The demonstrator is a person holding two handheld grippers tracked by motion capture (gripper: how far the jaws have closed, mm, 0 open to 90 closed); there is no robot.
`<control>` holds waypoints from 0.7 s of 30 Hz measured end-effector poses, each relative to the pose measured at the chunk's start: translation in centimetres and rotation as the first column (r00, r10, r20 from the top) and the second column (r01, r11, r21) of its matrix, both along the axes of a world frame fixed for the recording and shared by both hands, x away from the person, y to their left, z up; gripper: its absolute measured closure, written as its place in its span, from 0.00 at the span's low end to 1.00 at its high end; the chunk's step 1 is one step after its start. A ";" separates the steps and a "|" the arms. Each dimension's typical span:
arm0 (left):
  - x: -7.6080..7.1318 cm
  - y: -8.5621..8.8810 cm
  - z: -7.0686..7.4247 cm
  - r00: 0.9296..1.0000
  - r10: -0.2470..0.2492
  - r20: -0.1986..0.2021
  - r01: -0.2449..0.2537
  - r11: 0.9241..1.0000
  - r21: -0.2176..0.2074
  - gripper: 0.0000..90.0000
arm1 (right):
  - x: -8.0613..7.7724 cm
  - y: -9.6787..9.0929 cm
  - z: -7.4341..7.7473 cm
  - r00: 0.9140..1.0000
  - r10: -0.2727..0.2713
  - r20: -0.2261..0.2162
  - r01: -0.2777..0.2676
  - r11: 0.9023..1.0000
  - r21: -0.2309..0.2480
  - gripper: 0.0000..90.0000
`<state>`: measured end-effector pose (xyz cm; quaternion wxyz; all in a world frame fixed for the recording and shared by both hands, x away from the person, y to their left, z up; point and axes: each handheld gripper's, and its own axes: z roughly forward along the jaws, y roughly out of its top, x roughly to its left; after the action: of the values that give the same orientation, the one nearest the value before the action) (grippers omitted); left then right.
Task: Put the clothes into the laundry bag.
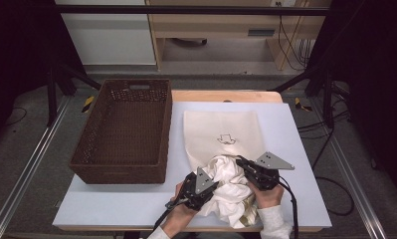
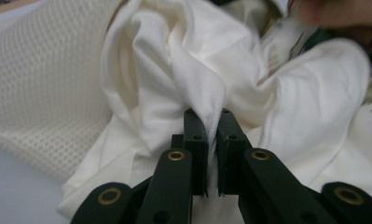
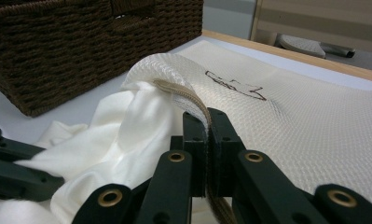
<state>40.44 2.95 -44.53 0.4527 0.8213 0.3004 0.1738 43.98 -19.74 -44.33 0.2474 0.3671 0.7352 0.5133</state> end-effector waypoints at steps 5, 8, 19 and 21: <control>0.7 -2.7 1.8 0.999 -0.021 0.040 0.021 1.000 -0.003 0.95 | -0.1 -0.1 0.3 1.000 0.013 0.013 -0.013 1.000 0.018 0.97; 1.8 -4.7 1.2 0.999 -0.011 0.045 0.008 0.998 0.068 0.94 | -0.3 -0.1 0.5 1.000 0.015 0.022 -0.015 1.000 0.018 0.97; 4.5 -6.1 -0.4 1.000 0.014 0.025 -0.016 0.996 0.085 0.86 | -1.0 -0.4 1.2 0.999 0.011 0.050 -0.013 0.999 0.051 0.97; 4.0 -5.1 0.0 1.000 -0.016 -0.002 0.016 0.999 0.034 0.70 | -0.8 -0.5 1.0 0.999 0.012 0.045 -0.014 0.999 0.040 0.97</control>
<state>44.44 -2.18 -44.54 0.4398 0.8314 0.2914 0.1745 43.14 -20.24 -43.28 0.2528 0.3557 0.7214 0.5377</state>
